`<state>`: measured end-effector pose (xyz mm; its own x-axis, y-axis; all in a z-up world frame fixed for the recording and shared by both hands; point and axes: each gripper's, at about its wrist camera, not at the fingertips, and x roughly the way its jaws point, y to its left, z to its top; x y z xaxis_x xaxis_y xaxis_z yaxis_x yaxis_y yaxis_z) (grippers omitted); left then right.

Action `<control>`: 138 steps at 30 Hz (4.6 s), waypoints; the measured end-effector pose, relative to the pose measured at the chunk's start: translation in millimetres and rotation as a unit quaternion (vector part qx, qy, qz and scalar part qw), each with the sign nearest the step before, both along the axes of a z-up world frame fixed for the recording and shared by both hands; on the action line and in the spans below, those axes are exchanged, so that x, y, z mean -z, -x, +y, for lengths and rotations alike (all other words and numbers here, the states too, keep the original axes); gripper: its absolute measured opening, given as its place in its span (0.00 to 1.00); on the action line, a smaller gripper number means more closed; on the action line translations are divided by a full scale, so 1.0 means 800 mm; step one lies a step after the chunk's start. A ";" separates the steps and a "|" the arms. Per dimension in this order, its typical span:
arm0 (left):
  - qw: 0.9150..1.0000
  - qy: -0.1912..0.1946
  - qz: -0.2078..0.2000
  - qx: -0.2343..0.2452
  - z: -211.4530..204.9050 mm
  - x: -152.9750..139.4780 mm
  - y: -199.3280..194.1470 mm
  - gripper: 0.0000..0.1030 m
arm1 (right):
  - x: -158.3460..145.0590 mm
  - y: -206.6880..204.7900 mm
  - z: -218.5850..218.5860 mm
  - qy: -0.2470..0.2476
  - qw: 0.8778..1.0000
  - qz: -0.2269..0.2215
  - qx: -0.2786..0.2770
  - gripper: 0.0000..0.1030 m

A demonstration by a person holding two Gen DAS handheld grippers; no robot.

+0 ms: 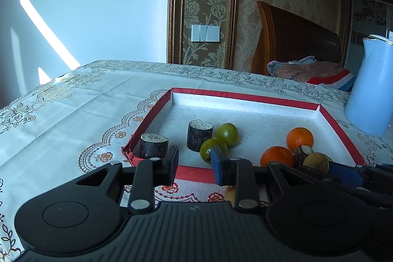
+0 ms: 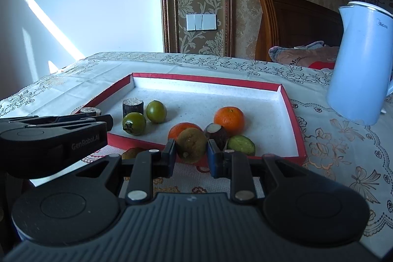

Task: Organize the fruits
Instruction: 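Lower the kiwi into the tray and open the right tool, then withdraw both tools from the tray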

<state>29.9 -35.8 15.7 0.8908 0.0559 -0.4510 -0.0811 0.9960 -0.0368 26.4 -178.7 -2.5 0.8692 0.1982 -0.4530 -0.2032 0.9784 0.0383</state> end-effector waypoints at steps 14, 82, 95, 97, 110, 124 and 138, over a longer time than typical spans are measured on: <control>1.000 0.016 -0.004 0.000 0.014 -0.012 -0.044 0.28 | -0.012 -0.042 -0.004 -0.009 1.000 -0.004 -0.002 0.25; 1.000 0.015 0.009 -0.001 0.010 0.027 -0.114 0.61 | 0.020 -0.120 0.004 -0.010 1.000 0.014 -0.012 0.26; 1.000 0.016 0.011 -0.003 0.010 0.027 -0.113 0.68 | 0.018 -0.117 0.003 -0.010 1.000 0.012 -0.008 0.25; 1.000 0.019 0.012 -0.007 0.012 0.027 -0.112 0.73 | 0.017 -0.116 0.002 -0.014 1.000 0.013 -0.007 0.25; 1.000 0.016 0.005 -0.003 0.009 0.017 -0.097 0.82 | 0.010 -0.097 0.001 -0.015 1.000 0.001 -0.003 0.31; 1.000 0.016 -0.005 0.004 0.011 0.008 -0.055 0.82 | 0.005 -0.057 -0.006 -0.014 1.000 -0.011 0.007 0.46; 0.999 0.017 -0.030 0.013 0.012 -0.002 0.006 0.82 | 0.003 0.000 -0.016 -0.026 0.999 -0.030 0.016 0.64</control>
